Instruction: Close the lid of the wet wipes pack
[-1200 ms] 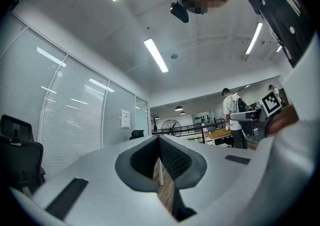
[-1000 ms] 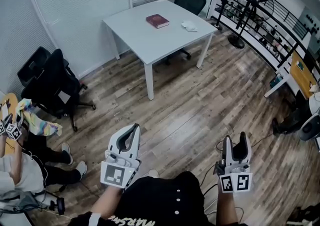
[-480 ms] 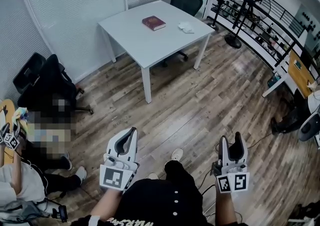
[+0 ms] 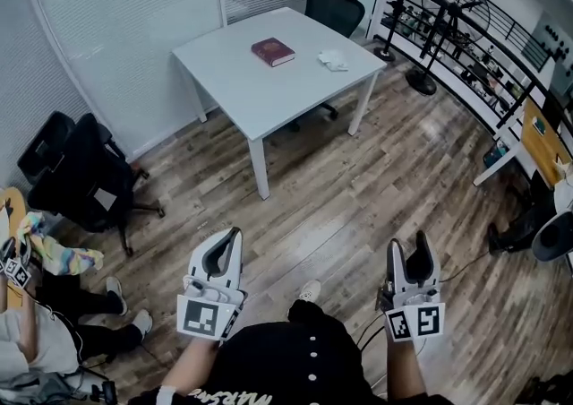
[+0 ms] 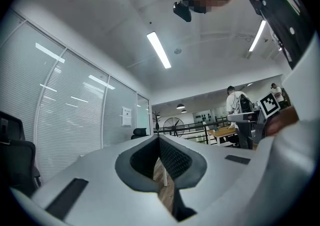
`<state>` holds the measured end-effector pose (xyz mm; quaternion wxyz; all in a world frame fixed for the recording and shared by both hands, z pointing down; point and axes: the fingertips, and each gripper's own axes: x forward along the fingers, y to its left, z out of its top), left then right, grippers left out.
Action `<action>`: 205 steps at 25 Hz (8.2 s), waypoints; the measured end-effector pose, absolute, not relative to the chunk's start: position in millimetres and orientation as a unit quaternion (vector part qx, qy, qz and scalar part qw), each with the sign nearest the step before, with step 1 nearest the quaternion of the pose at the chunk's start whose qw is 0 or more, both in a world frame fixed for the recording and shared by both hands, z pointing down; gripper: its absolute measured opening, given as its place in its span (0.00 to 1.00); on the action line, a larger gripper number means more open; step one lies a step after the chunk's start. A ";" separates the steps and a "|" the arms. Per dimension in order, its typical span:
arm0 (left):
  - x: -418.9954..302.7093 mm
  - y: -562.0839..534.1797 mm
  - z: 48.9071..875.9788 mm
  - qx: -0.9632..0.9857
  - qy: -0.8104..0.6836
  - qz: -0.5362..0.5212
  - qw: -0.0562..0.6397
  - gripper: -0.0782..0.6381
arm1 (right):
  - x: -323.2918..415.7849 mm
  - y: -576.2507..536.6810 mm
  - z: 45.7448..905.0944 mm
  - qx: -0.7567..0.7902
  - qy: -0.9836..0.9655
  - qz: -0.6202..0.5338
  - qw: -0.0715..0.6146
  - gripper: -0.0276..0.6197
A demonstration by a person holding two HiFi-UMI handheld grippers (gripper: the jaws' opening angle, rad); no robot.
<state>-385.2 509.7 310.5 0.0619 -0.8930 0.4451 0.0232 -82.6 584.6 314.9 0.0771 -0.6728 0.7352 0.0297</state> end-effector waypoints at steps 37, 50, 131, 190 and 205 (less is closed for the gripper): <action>-256.5 370.0 332.6 -0.891 0.451 0.006 0.047 0.12 | 35.1 437.0 347.7 -0.662 0.746 0.000 0.075 0.43; -235.7 302.7 336.5 -0.894 0.445 0.010 0.042 0.12 | 54.9 371.8 349.3 -0.668 0.741 -0.001 0.067 0.43; -105.1 -111.5 345.8 -0.925 0.379 0.013 0.035 0.12 | 171.8 -0.3 355.9 -0.716 0.695 -0.008 0.072 0.43; 2.6 -292.4 354.8 -0.867 0.497 -0.005 0.014 0.12 | 279.9 -254.8 361.5 -0.612 0.788 -0.030 0.060 0.43; -18.2 -284.8 382.1 -0.856 0.515 -0.030 -0.011 0.12 | 211.4 -314.0 443.2 -0.527 0.847 -0.055 -0.037 0.43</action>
